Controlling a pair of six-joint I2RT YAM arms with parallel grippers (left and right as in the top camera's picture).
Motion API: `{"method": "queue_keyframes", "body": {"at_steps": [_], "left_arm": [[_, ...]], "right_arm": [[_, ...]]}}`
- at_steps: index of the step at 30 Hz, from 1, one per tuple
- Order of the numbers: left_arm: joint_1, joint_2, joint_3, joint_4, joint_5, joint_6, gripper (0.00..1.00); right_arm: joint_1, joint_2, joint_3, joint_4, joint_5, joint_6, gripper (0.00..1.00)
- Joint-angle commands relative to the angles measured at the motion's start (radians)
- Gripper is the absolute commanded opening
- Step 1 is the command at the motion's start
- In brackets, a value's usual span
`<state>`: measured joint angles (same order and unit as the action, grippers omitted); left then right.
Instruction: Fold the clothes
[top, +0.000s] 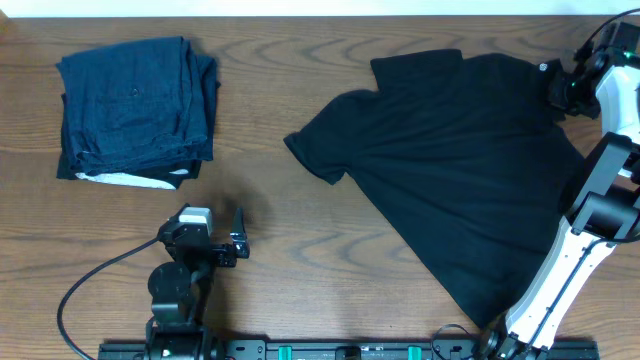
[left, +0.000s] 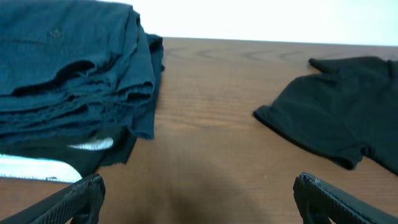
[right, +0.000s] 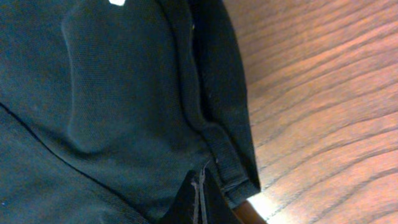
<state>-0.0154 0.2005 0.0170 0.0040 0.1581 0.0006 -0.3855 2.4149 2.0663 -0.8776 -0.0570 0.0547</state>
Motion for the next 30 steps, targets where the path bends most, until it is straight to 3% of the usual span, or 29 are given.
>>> {"method": "queue_keyframes", "body": {"at_steps": [1, 18, 30], "left_arm": [[-0.004, 0.026, -0.013, 0.009, 0.015, 0.003, 0.98], [-0.004, 0.058, -0.013, 0.059, 0.015, 0.002, 0.98], [-0.004, 0.058, -0.013, 0.059, 0.015, 0.003, 0.98]], "right_arm": [[-0.013, -0.024, 0.016, -0.013, -0.014, -0.019, 0.01], [-0.014, 0.008, 0.002, -0.019, 0.057, -0.019, 0.01], [-0.008, 0.128, 0.001, 0.138, 0.056, -0.006, 0.01]]}}
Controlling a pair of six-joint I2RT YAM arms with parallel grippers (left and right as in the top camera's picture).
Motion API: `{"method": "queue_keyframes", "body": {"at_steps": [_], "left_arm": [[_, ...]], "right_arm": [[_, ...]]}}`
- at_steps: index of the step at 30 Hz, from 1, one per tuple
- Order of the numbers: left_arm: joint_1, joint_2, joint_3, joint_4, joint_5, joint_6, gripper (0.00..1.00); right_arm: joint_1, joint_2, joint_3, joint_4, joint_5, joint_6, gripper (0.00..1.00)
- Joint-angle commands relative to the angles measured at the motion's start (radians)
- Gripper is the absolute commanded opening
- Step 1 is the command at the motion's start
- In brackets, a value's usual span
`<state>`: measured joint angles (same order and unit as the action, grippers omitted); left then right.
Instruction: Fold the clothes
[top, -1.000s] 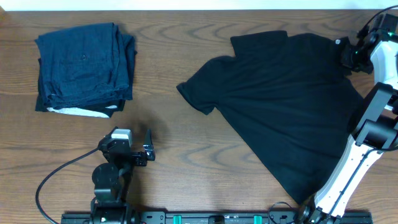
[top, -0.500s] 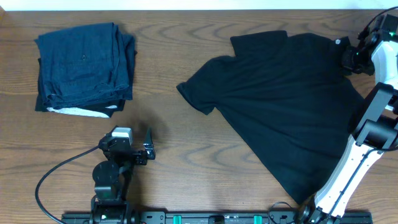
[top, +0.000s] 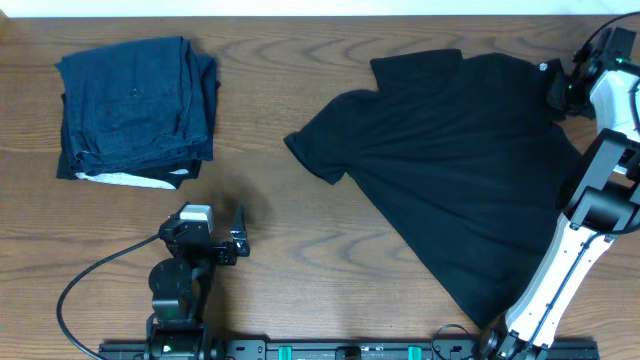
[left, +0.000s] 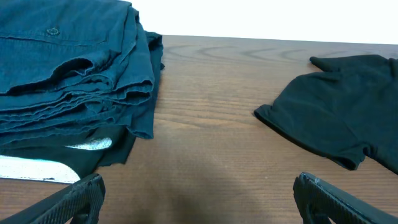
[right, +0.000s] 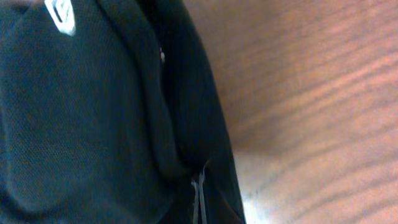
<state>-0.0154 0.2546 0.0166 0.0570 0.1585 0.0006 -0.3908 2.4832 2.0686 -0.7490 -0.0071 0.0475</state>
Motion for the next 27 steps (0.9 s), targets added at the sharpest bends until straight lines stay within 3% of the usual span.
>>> {"method": "queue_keyframes", "body": {"at_steps": [1, 20, 27], "left_arm": [[-0.004, 0.004, -0.013, 0.006, 0.014, 0.003, 0.98], [-0.004, 0.005, -0.013, 0.007, 0.014, 0.003, 0.98], [-0.004, 0.005, -0.013, 0.011, 0.015, 0.003, 0.98]], "right_arm": [[0.000, 0.072, -0.002, 0.021, 0.006, 0.005, 0.01], [0.048, 0.120, -0.001, 0.440, 0.003, 0.006, 0.01], [0.054, -0.013, 0.013, 0.396, -0.062, 0.013, 0.01]]}}
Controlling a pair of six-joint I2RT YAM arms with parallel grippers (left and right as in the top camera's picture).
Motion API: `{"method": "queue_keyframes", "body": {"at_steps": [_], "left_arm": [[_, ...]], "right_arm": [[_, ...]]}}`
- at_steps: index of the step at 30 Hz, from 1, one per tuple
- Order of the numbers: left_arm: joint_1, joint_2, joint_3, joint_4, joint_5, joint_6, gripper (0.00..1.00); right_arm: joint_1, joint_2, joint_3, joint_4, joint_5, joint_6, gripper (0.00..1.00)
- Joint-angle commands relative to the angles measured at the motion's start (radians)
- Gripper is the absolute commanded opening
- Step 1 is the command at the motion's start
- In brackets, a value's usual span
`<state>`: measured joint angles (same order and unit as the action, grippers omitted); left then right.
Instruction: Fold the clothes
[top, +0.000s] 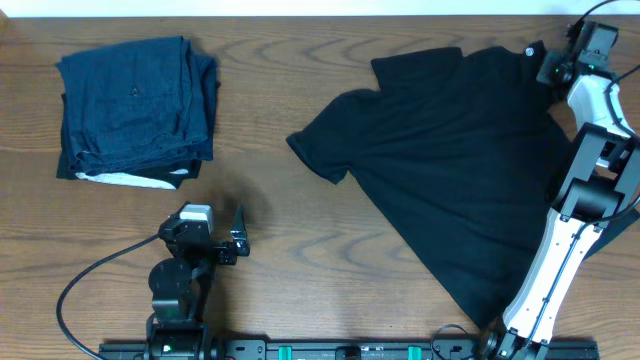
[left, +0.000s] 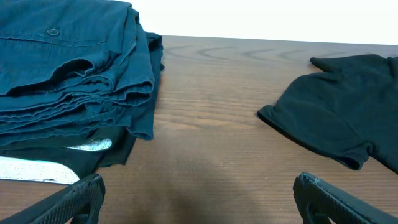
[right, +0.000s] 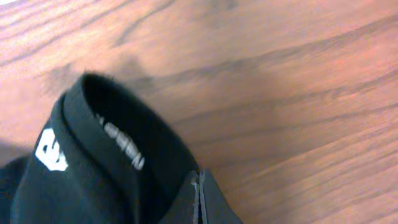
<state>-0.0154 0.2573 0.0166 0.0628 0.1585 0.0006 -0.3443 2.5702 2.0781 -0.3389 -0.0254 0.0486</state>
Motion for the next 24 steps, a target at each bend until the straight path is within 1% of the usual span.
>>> {"method": "queue_keyframes", "body": {"at_steps": [1, 5, 8, 11, 19, 24], "left_arm": [[-0.004, 0.002, -0.013, 0.006, 0.015, 0.003, 0.98], [-0.004, 0.002, -0.013, 0.006, 0.014, 0.003, 0.98], [-0.004, 0.002, -0.013, 0.006, 0.014, 0.003, 0.98], [-0.004, 0.002, -0.013, 0.006, 0.014, 0.003, 0.98], [-0.004, 0.002, -0.013, 0.006, 0.015, 0.003, 0.98], [-0.004, 0.002, -0.013, 0.006, 0.015, 0.003, 0.98]], "right_arm": [[0.008, -0.124, 0.003, -0.037, -0.043, 0.026, 0.01], [0.011, -0.175, 0.003, -0.135, -0.062, 0.040, 0.01], [0.019, -0.177, 0.003, -0.227, -0.062, 0.029, 0.01], [0.037, -0.161, 0.003, -0.278, -0.062, 0.013, 0.01], [0.121, -0.076, 0.002, -0.240, -0.067, -0.006, 0.01], [0.161, -0.061, 0.002, -0.218, 0.008, -0.005, 0.01]]}}
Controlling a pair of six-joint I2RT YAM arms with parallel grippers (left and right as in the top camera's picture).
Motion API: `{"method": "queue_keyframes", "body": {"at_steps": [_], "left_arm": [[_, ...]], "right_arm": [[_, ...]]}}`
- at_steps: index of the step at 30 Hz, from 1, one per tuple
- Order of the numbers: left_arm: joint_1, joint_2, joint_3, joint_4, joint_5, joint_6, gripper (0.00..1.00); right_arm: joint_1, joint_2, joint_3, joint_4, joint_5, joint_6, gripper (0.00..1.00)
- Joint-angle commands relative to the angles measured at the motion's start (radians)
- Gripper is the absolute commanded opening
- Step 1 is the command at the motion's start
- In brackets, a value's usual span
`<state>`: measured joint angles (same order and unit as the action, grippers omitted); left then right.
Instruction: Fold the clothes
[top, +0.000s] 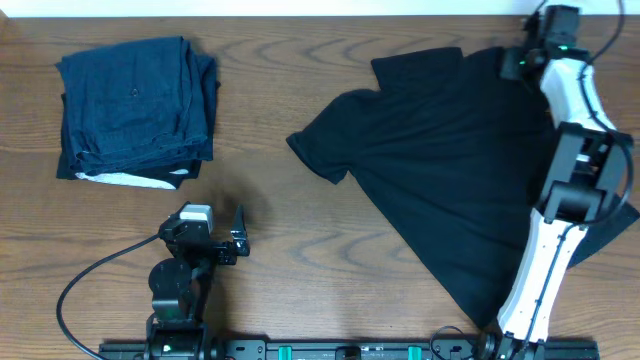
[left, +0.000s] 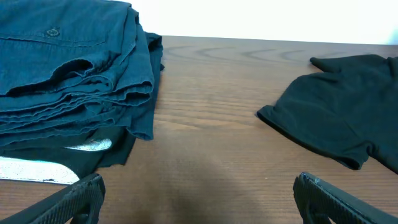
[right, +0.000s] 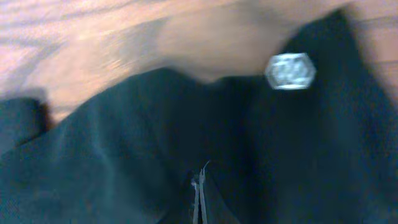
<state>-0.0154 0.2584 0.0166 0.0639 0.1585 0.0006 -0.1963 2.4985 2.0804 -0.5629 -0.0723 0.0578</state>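
A black short-sleeved shirt (top: 450, 150) lies spread on the right half of the wooden table (top: 280, 230), one sleeve (left: 336, 124) pointing left. My right gripper (top: 514, 62) is at the shirt's far right corner. In the right wrist view it (right: 199, 186) is shut on black fabric (right: 124, 155), with a small white label (right: 290, 71) above it. A folded stack of dark blue clothes (top: 135, 105) sits at the far left. My left gripper (left: 198, 208) rests low near the front edge, open, with nothing between its fingers (left: 78, 199).
The right arm (top: 565, 200) stretches over the shirt's right side from the front edge. A black cable (top: 90, 285) loops at the front left. White cloth (left: 37, 169) shows under the blue stack (left: 62, 68).
My right gripper, still shut on the shirt, has moved left along the far edge, taking the shirt's far right corner with it. The left arm and the blue stack have not moved.
My right gripper was shut on the shirt's edge at the far right and stayed about there a second later. Then it held the fabric nearer the table's far edge, and now it is further left over the shirt. The left gripper stayed open and still throughout.
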Motion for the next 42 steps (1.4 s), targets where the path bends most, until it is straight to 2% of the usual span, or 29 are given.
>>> {"method": "queue_keyframes", "body": {"at_steps": [1, 12, 20, 30, 35, 40, 42], "left_arm": [[-0.004, 0.001, -0.013, 0.004, 0.014, 0.003, 0.98], [-0.004, 0.001, -0.013, -0.032, 0.014, 0.003, 0.98], [-0.004, 0.001, -0.013, -0.032, 0.014, 0.003, 0.98], [-0.004, 0.001, -0.013, -0.032, 0.014, 0.003, 0.98], [-0.004, 0.001, -0.013, -0.032, 0.014, 0.003, 0.98], [-0.004, 0.001, -0.004, 0.006, 0.016, 0.041, 0.98], [-0.004, 0.002, 0.026, 0.003, 0.044, 0.053, 0.98]], "right_arm": [[0.018, 0.011, 0.000, 0.006, 0.081, -0.014, 0.01], [0.029, 0.027, 0.000, 0.031, 0.119, -0.014, 0.01], [0.031, 0.121, 0.000, 0.091, 0.117, -0.002, 0.01], [0.038, 0.272, 0.000, 0.361, 0.099, -0.002, 0.01], [0.044, 0.275, 0.000, 0.467, 0.008, -0.003, 0.01], [0.052, 0.198, 0.001, 0.522, -0.048, -0.003, 0.06], [0.054, 0.149, 0.001, 0.515, -0.049, -0.002, 0.15]]}}
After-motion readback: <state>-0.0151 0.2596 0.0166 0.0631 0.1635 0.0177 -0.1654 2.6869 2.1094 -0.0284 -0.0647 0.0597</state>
